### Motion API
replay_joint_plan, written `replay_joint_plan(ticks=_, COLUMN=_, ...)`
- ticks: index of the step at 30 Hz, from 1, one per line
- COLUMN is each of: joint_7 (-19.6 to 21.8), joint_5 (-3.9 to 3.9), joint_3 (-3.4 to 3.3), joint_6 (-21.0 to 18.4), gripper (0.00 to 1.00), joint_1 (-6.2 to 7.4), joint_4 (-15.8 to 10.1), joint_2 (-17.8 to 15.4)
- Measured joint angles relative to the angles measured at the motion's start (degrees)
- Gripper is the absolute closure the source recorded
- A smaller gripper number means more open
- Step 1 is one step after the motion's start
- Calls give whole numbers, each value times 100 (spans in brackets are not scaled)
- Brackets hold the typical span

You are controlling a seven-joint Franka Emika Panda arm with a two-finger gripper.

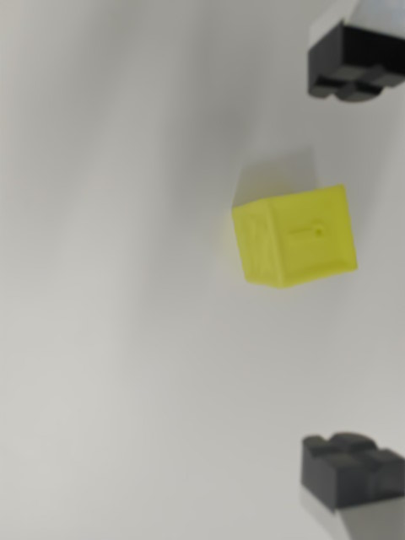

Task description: Pick yellow cube

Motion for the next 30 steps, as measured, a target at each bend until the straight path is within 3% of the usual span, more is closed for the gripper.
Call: replay_joint_plan(ticks=30, joint_7=-1196, joint_5=-34, joint_3=0, joint_6=1427, gripper=0, joint_1=-350, joint_4=-910, joint_2=468)
